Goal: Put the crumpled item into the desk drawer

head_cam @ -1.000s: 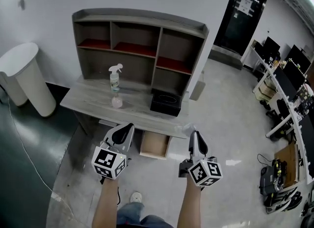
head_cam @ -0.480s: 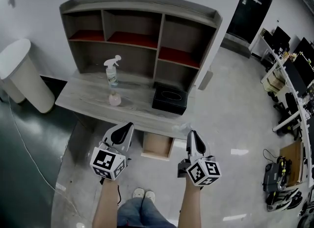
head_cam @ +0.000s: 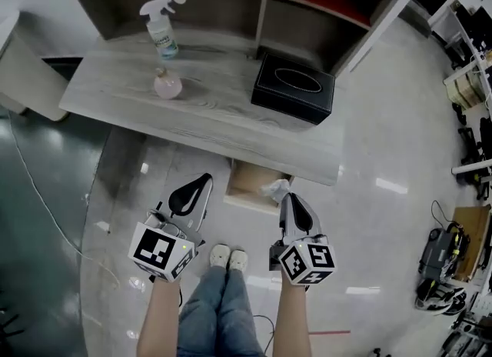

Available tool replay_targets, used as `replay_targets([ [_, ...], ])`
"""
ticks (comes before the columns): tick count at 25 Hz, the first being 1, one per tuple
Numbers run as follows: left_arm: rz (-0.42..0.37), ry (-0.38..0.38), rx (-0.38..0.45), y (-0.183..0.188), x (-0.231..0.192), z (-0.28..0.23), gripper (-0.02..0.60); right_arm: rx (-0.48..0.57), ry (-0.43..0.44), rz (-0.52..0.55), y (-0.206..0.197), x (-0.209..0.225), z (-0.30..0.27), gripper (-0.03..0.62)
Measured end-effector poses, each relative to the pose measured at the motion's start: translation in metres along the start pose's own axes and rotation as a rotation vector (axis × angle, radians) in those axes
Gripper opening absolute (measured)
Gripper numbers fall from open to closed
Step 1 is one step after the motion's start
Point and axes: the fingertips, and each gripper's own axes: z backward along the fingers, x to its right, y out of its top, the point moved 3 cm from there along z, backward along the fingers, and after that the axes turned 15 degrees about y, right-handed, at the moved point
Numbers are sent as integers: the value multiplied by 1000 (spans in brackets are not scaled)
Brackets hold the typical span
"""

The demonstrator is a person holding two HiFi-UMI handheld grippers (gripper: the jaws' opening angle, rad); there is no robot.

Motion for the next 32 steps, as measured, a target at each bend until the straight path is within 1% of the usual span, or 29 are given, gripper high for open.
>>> replay_targets([
  [3, 23, 12, -39, -42, -6, -15, 0, -57, -7, -16, -42, 26, -27, 28],
  [4, 30, 17, -49, -53, -7, -18, 0, -75, 3, -33, -53, 32, -35, 46],
  [5, 37, 21, -57, -61, -8, -20, 0, -95, 14, -50, -62, 37, -41, 124],
  [6, 43, 26, -64, -68, -8, -21, 0, -113, 21, -60, -68, 40, -45, 150],
  [8, 53, 34, -70, -74, -10, -22, 0, -125, 24, -52, -70, 43, -46, 153],
  [11, 54, 35, -56, -64, -9, -21, 0, -88, 33, -17, -50, 36, -37, 150],
  [13, 50, 31, -32, -45, -7, -19, 0, -50, 41, 13, -25, 25, -26, 127],
  [15, 42, 25, 10, -15, -3, -18, 0, -2, 41, 49, 9, 14, -16, 101],
  [18, 33, 19, 99, 45, 6, -14, 0, 81, 36, 112, 70, -5, 2, 49],
  [21, -5, -2, 160, 100, 18, -1, 0, 171, 30, 187, 137, -29, 26, 11],
  [24, -29, -20, 233, 153, 28, 11, 0, 265, 25, 263, 201, -53, 51, 11],
  [27, -56, -42, 310, 201, 37, 21, 0, 364, 22, 331, 254, -75, 77, 11],
  [29, -73, -59, 353, 224, 47, 30, -1, 412, 17, 366, 277, -87, 96, 11],
  [32, -90, -80, 411, 249, 60, 41, 0, 463, 10, 402, 298, -100, 117, 11],
])
